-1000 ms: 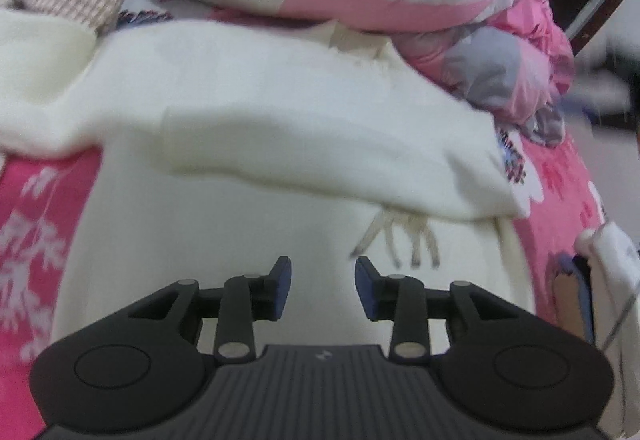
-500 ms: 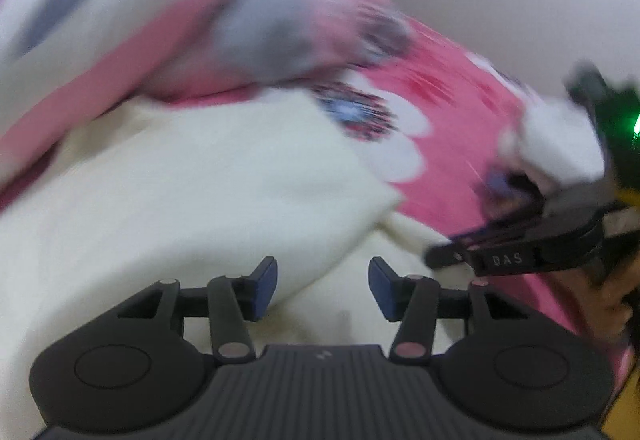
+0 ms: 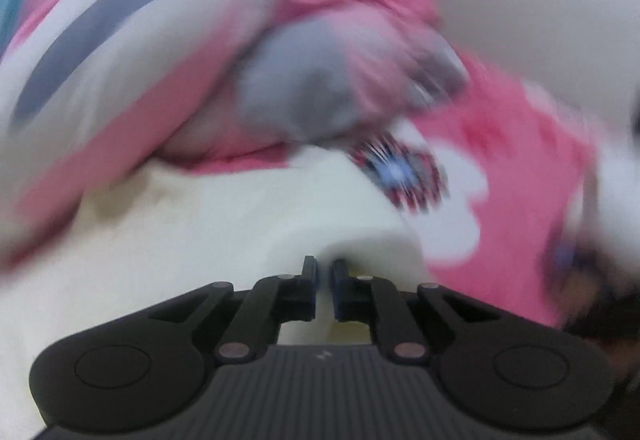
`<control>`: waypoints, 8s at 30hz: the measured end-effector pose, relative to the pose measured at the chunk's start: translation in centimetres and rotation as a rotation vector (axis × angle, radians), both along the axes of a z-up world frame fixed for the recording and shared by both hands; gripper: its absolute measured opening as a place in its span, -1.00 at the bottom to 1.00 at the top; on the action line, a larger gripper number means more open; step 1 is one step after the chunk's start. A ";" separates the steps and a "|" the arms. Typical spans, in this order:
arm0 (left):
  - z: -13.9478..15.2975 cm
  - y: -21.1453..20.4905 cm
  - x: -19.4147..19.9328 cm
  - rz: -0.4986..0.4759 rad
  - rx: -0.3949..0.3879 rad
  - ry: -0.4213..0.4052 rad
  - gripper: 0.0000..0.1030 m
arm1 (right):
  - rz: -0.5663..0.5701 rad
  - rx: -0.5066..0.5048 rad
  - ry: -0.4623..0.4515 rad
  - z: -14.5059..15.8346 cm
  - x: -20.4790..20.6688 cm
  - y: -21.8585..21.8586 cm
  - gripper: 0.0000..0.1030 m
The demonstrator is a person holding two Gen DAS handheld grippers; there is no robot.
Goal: Fold clothes
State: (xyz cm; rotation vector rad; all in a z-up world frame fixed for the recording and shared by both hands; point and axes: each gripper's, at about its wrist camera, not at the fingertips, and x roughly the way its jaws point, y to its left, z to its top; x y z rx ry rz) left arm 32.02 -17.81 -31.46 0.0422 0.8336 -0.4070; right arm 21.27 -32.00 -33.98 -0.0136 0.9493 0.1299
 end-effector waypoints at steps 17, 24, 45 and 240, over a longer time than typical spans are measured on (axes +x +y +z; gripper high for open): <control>-1.0 3.5 0.8 0.054 -0.086 0.059 -0.89 | -0.033 0.442 0.018 -0.2 3.3 -3.1 -0.21; -0.2 1.4 -1.0 -0.068 -0.101 0.006 -0.89 | -0.038 0.126 -0.024 -0.2 3.5 -1.7 -0.83; -1.2 8.1 -4.8 0.030 -0.048 0.146 -0.32 | 0.152 0.005 -0.013 0.5 4.5 0.9 -0.92; -3.8 25.8 -4.2 0.790 0.193 0.221 -0.01 | -0.106 0.455 0.111 6.2 15.2 1.1 -0.94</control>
